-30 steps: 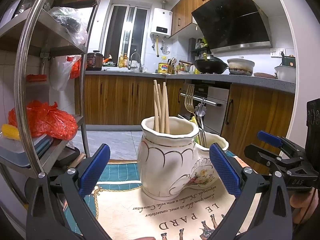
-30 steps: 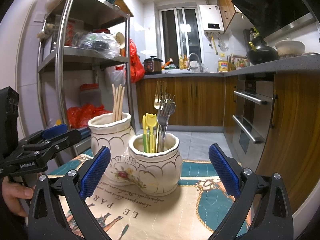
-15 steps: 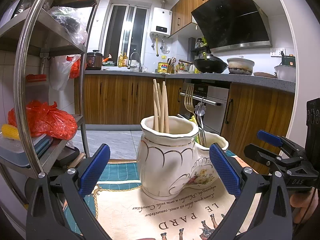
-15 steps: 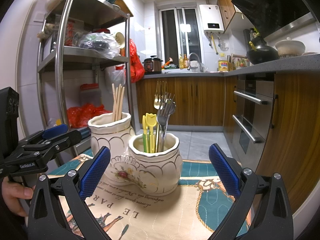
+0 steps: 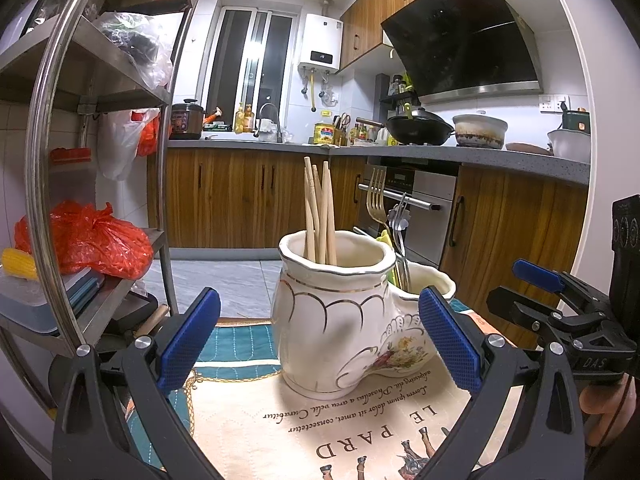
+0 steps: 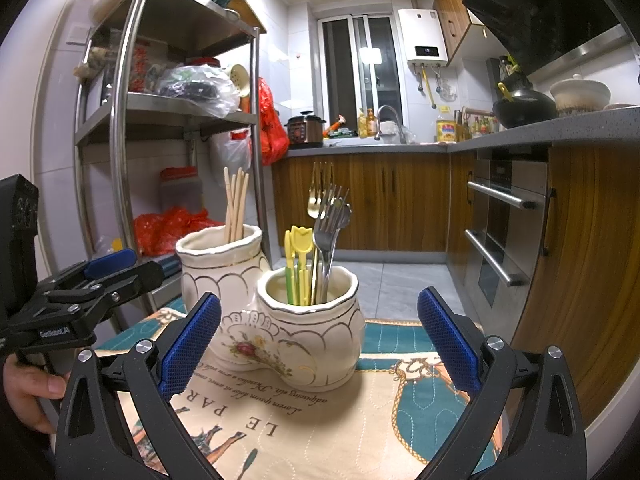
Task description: Organize utensils
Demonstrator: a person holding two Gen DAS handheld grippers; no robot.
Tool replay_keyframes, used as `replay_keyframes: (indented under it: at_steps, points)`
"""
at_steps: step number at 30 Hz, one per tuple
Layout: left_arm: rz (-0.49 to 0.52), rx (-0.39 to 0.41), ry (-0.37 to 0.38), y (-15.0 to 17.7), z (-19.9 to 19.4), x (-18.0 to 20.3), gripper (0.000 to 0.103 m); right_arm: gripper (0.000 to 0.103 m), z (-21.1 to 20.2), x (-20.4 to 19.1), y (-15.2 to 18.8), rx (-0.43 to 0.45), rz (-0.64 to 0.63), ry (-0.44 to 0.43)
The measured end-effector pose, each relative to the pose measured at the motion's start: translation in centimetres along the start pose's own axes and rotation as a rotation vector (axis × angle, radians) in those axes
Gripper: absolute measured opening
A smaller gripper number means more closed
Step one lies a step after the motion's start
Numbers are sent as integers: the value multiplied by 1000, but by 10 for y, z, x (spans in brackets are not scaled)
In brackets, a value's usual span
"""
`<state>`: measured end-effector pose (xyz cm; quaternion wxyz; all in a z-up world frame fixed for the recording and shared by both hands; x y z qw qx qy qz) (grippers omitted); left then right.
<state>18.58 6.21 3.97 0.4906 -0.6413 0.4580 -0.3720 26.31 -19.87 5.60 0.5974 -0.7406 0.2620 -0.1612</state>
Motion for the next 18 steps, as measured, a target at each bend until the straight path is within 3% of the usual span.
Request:
replay_keyframes:
  at_steps: [18]
  points:
    - [7,-11,11,3,-2,1,98,98,1,1,4,-4,8,0]
Point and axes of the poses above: each gripper's, at about its wrist camera, not at the fingertips, and z roughly the way its jaws point, x to its right, y to its underside, the point moved 5 cm from there along z, roughly the way its jaws point, and after that the axes turned 13 degrees about -y, right-handed, at the moved point
